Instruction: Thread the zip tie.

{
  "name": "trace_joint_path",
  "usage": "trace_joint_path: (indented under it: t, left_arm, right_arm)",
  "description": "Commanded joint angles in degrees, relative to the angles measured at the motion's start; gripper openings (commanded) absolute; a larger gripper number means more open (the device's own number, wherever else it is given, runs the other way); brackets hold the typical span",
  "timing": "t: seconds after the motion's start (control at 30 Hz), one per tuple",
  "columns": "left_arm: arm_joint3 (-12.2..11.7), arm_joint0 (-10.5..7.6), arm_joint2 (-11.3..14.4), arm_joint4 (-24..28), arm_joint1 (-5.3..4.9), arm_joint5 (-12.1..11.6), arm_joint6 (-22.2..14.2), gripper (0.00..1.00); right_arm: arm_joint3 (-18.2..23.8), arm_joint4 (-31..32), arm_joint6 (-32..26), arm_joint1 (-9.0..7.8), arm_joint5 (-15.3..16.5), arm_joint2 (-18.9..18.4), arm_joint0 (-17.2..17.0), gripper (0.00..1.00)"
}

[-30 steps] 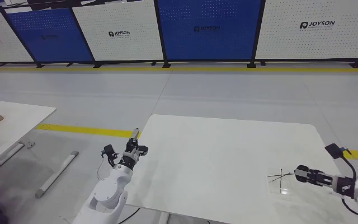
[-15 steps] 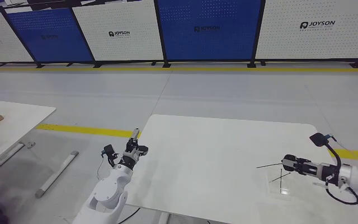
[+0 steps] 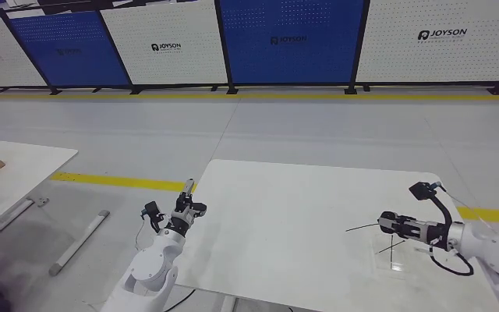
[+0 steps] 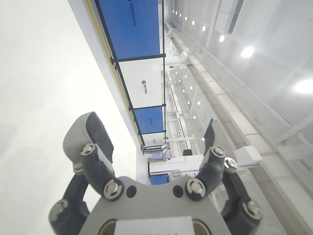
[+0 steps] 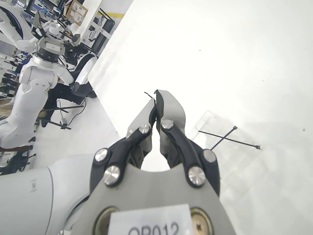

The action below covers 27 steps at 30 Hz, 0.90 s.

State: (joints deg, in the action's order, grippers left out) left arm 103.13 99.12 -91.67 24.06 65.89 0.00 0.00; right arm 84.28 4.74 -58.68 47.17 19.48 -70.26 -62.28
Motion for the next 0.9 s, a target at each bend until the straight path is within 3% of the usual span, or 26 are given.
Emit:
trace_joint_path:
  t: [0.0, 0.23, 0.5, 0.67, 0.87]
  left_arm:
    - [0.0, 0.00, 0.0, 0.0, 0.00, 0.0, 0.0, 1.00]
    - [0.0, 0.00, 0.0, 0.0, 0.00, 0.0, 0.0, 1.00]
    - [0.0, 0.00, 0.0, 0.0, 0.00, 0.0, 0.0, 1.00]
    - [0.0, 0.00, 0.0, 0.0, 0.00, 0.0, 0.0, 1.00]
    - [0.0, 0.00, 0.0, 0.0, 0.00, 0.0, 0.0, 1.00]
  right_arm:
    - [0.0, 0.0, 0.0, 0.00, 0.0, 0.0, 0.0, 0.00]
    - [0.2, 0.1, 0.6, 0.05, -0.1, 0.1, -0.2, 0.00]
    - [6.3, 2.3, 3.4, 0.66, 0.0, 2.9, 2.1, 0.00]
    - [8.5, 5.7, 5.1, 1.48, 0.0, 8.2, 6.0, 0.00]
    - [4.9, 9.2, 8.2, 2.86, 0.0, 16.0, 11.5, 0.00]
